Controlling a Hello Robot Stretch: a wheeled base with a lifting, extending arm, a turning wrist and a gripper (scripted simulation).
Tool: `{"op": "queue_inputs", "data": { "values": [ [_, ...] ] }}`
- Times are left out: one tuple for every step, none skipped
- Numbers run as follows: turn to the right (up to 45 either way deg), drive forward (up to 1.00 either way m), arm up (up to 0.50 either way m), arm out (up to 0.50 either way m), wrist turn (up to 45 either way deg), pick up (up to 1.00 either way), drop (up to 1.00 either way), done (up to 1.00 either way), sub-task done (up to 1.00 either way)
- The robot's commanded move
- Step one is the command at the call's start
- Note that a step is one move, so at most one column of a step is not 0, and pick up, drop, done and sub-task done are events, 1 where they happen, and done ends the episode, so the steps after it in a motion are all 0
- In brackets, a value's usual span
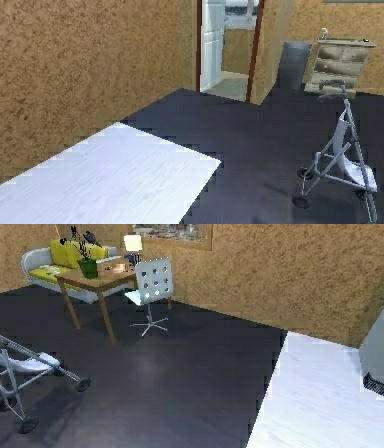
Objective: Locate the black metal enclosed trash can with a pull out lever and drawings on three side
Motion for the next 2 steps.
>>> {"op": "queue_inputs", "data": {
  "values": [
    [6.0,0.0,0.0,0.0,0.0,0.0,0.0,0.0,0.0],
    [0.0,1.0,0.0,0.0,0.0,0.0,0.0,0.0,0.0]
  ]
}}
